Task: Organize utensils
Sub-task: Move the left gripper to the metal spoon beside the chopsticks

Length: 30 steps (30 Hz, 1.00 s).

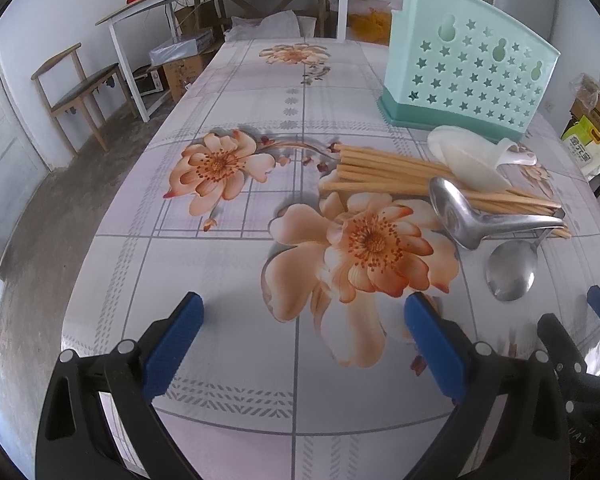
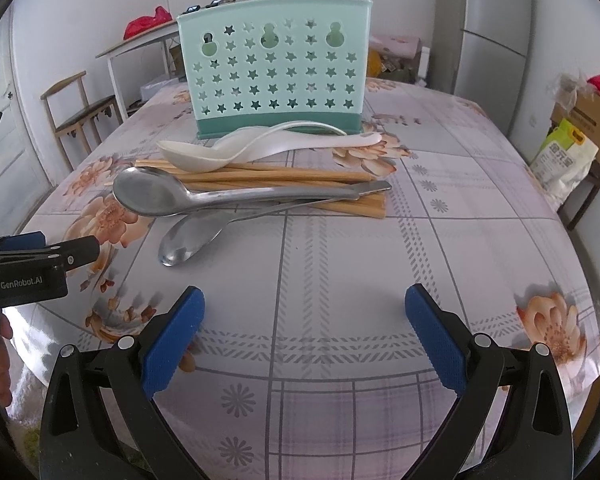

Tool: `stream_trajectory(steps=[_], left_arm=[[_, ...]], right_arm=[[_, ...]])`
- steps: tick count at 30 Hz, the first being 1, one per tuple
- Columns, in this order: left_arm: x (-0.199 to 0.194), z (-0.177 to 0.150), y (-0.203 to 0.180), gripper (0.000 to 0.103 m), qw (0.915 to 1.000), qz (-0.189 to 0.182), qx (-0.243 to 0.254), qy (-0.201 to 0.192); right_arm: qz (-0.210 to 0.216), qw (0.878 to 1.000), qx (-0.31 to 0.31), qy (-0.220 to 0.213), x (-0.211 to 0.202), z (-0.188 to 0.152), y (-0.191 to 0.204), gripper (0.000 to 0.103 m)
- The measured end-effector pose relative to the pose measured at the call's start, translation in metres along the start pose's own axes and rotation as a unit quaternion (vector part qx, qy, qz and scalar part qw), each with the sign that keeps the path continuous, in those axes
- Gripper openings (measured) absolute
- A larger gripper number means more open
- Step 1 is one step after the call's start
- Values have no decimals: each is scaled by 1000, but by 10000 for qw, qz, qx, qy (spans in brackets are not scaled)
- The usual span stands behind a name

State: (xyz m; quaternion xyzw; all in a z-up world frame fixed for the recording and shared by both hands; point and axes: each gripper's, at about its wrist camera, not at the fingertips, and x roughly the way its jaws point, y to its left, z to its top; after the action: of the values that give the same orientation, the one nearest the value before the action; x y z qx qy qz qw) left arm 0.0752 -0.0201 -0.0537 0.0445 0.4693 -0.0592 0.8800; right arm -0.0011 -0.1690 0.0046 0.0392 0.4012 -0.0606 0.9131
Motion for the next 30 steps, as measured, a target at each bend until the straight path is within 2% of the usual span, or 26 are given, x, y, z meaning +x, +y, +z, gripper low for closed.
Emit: stream_trajectory(steps=[18,21,24,27,30], left_arm=[[5,-1,3,99,9974,-318,372,-521],[5,1,4,99,9975,-348,376,-486],[-3,5,8,97,9959,-632,216,-615],[-24,10,7,95,9886,-1106,67,-1017],[-28,22,-7,88,9793,-1772,99,-968]], right_arm=[[-222,9995,246,11,3,3,6,96],[-220,9995,227,27,4,4,7,96],[-159,9997,160,12,5,5,6,96],[-83,9999,86,-19,4,3,5,96],[-61,10000,37,-47,3,2,5,96]])
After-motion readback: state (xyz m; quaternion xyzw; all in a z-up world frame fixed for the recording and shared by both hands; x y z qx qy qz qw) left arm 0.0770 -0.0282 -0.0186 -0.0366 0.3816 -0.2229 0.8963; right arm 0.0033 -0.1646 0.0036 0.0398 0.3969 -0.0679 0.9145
